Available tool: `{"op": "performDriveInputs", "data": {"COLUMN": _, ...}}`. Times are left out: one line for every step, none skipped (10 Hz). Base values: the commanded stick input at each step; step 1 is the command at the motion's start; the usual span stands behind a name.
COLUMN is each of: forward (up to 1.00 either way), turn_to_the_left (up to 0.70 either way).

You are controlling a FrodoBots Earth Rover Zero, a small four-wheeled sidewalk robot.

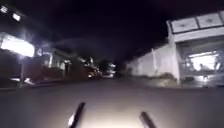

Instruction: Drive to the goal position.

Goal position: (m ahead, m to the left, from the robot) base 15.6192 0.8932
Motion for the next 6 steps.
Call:
{"op": "performDriveInputs", "data": {"forward": 1.0, "turn_to_the_left": 0.03}}
{"op": "performDriveInputs", "data": {"forward": 1.0, "turn_to_the_left": 0.03}}
{"op": "performDriveInputs", "data": {"forward": 1.0, "turn_to_the_left": 0.03}}
{"op": "performDriveInputs", "data": {"forward": 1.0, "turn_to_the_left": 0.03}}
{"op": "performDriveInputs", "data": {"forward": 1.0, "turn_to_the_left": 0.03}}
{"op": "performDriveInputs", "data": {"forward": 1.0, "turn_to_the_left": 0.03}}
